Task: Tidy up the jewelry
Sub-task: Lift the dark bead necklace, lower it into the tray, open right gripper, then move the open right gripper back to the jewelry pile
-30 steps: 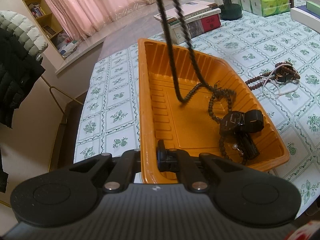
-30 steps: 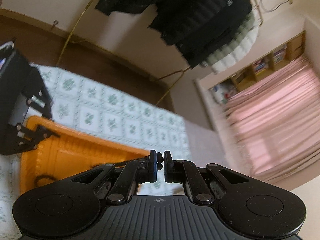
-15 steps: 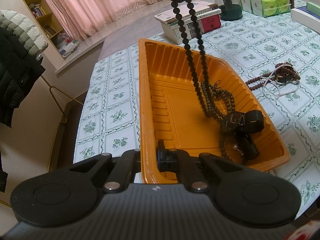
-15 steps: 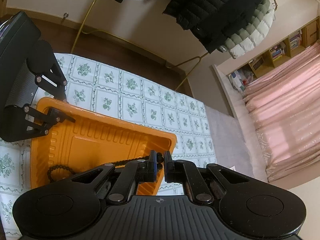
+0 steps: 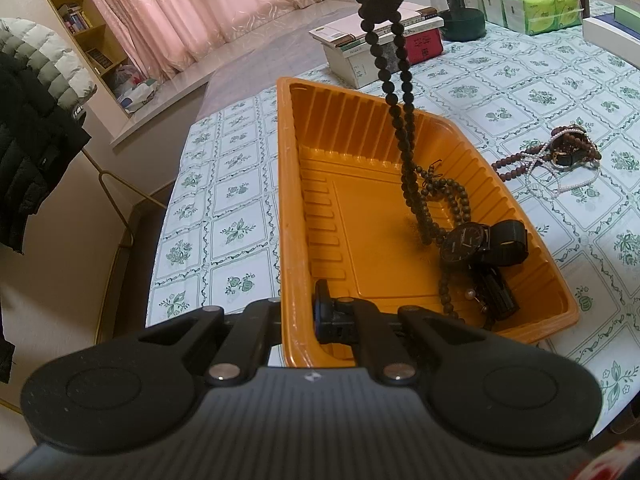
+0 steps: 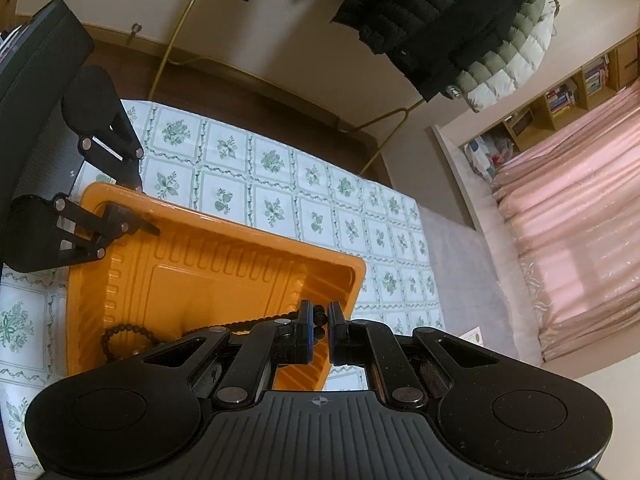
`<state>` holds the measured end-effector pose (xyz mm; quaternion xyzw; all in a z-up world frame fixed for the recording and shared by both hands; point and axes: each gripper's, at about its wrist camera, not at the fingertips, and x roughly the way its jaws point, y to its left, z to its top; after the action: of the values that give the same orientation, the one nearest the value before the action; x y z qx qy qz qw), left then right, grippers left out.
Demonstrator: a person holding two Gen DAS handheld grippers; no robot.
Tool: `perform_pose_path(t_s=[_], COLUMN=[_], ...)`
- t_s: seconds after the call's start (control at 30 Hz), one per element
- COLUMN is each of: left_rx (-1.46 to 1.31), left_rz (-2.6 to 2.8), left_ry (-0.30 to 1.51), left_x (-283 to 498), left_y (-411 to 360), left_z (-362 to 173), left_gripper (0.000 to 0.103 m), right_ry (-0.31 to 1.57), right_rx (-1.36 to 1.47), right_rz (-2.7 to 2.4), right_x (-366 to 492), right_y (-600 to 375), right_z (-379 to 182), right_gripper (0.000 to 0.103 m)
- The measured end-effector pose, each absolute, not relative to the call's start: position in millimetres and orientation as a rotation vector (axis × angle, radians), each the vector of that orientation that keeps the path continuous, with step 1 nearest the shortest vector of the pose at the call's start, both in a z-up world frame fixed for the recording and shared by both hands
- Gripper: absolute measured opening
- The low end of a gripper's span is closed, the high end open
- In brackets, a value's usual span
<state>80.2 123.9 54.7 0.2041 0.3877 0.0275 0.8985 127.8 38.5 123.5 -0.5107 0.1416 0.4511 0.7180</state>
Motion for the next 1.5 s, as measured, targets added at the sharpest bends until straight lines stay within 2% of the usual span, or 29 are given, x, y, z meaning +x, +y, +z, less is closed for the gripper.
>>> perform_pose_path(t_s=[0.4,0.7,1.0,1.2,1.37,1.5], left_rx=[0.425,0.427,0.429,0.427,0.423,0.427], left_rz=[0.058,0.061,0.071,0.076,0.082,0.086], left_ry=[0.803,0.801,0.800,0.805,0.812,0.814], left_x=[79,77,76,75,75,75], left_y=[124,124,121,120,119,117], left_z=[55,55,56,56,55,55], left_gripper=[0.003,0.003,0.003,0.003,0.003,0.004], right_ry=[0.262,0.336,0.593,0.719,0.749,0.745], right_rx=[-1.064,-0.674,-0.240,-0.086,-0.006,0.031], right_rz=[0.983,0.824,0.513,0.400,0.390,0.393], right_x=[124,130,135,120,118,122], right_y=[25,-64,-189,-230,-235,-233], right_z=[135,145,77,24,6,1], right_gripper=[0.007,0.007,0.007,0.010,0.023,0.024])
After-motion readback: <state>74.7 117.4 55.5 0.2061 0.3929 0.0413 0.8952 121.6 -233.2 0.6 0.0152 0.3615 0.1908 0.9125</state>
